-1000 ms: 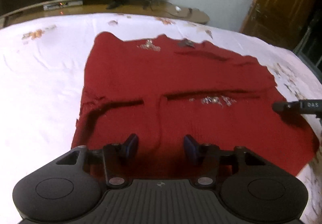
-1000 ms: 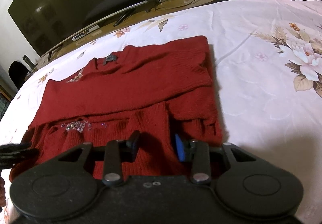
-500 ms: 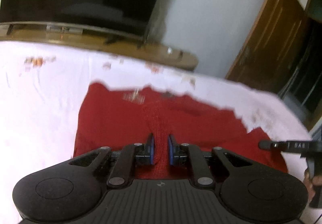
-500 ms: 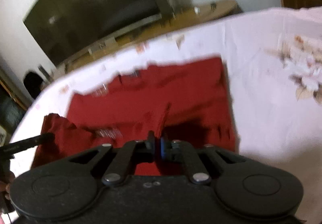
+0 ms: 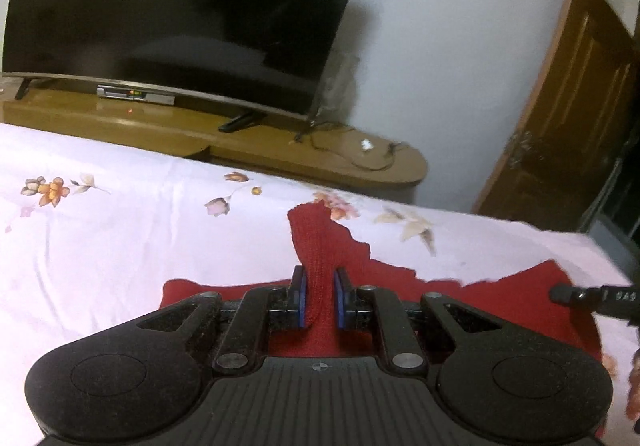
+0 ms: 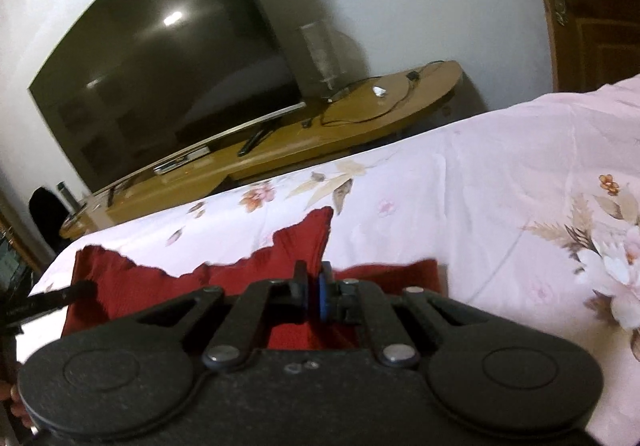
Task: Fold small clothes
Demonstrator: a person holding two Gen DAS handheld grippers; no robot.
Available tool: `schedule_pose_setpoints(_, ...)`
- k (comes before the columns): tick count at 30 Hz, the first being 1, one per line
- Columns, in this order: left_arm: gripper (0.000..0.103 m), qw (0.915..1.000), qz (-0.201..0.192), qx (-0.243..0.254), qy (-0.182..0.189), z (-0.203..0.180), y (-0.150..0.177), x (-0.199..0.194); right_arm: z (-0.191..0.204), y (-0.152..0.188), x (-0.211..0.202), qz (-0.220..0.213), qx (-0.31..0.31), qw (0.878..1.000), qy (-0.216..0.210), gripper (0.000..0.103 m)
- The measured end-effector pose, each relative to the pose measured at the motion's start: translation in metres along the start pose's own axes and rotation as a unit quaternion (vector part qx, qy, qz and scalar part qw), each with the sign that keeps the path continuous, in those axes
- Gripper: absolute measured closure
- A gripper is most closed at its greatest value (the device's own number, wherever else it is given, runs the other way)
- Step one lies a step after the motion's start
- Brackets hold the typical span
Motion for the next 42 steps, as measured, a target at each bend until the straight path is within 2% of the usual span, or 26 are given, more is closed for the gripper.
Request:
schedule_pose_setpoints(2, 0.089, 0.9998, 0.01, 0.009, -0.015, 0.004, 0.009, 0.017, -0.007, 0.004, 0.019, 0.008, -0.002, 1.0, 0.008, 0.097)
schedule_pose_setpoints(6, 0.089, 0.9964, 0.06, 0.006, -0.059, 0.026, 0.045, 0.043, -0.023, 0.031, 0.051, 0.047, -0.01, 0.998, 0.034, 0.096)
schedule_pose_setpoints(7, 0.088, 0.9954, 0.073, 0.004, -0.062, 0.031, 0.055, 0.05, -0.027, 0.038, 0.057, 0.057, -0.017, 0.997, 0.044, 0.091)
schedule_pose_setpoints(8, 0.084, 0.9947, 0.08, 0.007, -0.063, 0.032, 0.061, 0.05, -0.032, 0.046, 0.063, 0.068, -0.023, 0.996, 0.055, 0.085)
schedule_pose_setpoints(9, 0.074, 0.9952, 0.073, 0.017, -0.063, 0.031, 0.06, 0.048, -0.037, 0.052, 0.066, 0.071, -0.029, 0.995, 0.066, 0.083)
schedule_pose_setpoints(10, 0.057, 0.9949, 0.073, 0.023, -0.066, 0.031, 0.058, 0.046, -0.039, 0.054, 0.067, 0.071, -0.034, 0.994, 0.072, 0.081)
schedule_pose_setpoints(11, 0.049, 0.9949, 0.073, 0.02, -0.067, 0.032, 0.054, 0.042, -0.04, 0.054, 0.064, 0.069, -0.031, 0.995, 0.072, 0.078)
schedule_pose_setpoints(12, 0.035, 0.9953, 0.066, 0.016, -0.069, 0.033, 0.049, 0.036, -0.041, 0.051, 0.058, 0.063, -0.027, 0.995, 0.076, 0.075)
schedule_pose_setpoints(13, 0.027, 0.9958, 0.051, 0.02, -0.073, 0.033, 0.042, 0.027, -0.041, 0.047, 0.053, 0.056, -0.027, 0.995, 0.079, 0.069)
schedule_pose_setpoints(15, 0.021, 0.9956, 0.039, 0.042, -0.074, 0.032, 0.035, 0.012, -0.037, 0.04, 0.039, 0.04, -0.037, 0.995, 0.079, 0.063)
schedule_pose_setpoints(19, 0.02, 0.9943, 0.057, 0.064, -0.062, 0.016, 0.039, -0.008, -0.009, 0.041, 0.012, 0.031, -0.058, 0.997, 0.048, 0.063)
schedule_pose_setpoints(21, 0.02, 0.9936, 0.075, 0.066, -0.053, 0.004, 0.049, -0.015, 0.005, 0.052, 0.002, 0.035, -0.071, 0.996, 0.042, 0.063)
schedule_pose_setpoints(24, 0.018, 0.9904, 0.094, 0.083, -0.059, -0.004, 0.069, -0.024, 0.023, 0.071, -0.002, 0.051, -0.084, 0.995, 0.03, 0.062)
schedule_pose_setpoints(26, 0.015, 0.9882, 0.107, 0.084, -0.069, 0.0, 0.085, -0.024, 0.028, 0.085, -0.006, 0.058, -0.111, 0.991, 0.038, 0.058)
schedule_pose_setpoints(28, 0.014, 0.9867, 0.1, 0.109, -0.069, -0.003, 0.088, -0.028, 0.02, 0.104, -0.001, 0.075, -0.131, 0.987, 0.054, 0.058)
schedule_pose_setpoints(34, 0.014, 0.9868, 0.107, 0.096, -0.074, -0.008, 0.079, -0.05, 0.036, 0.091, -0.022, 0.055, -0.116, 0.991, 0.048, 0.057)
schedule_pose_setpoints(39, 0.013, 0.9843, 0.117, 0.107, -0.077, -0.005, 0.092, -0.064, 0.041, 0.111, -0.038, 0.072, -0.124, 0.988, 0.05, 0.056)
schedule_pose_setpoints(42, 0.003, 0.9825, 0.125, 0.113, -0.08, -0.005, 0.1, -0.066, 0.034, 0.127, -0.039, 0.092, -0.126, 0.986, 0.064, 0.053)
Point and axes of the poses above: each gripper's, at about its wrist camera, not at the fingertips, and x roughly the way its jaws point, z to its left, y to its underside, the point moved 9 cm from there along x, roughly the way its jaws point, and after that the axes turned 15 degrees about -z, right-handed, at the moved point
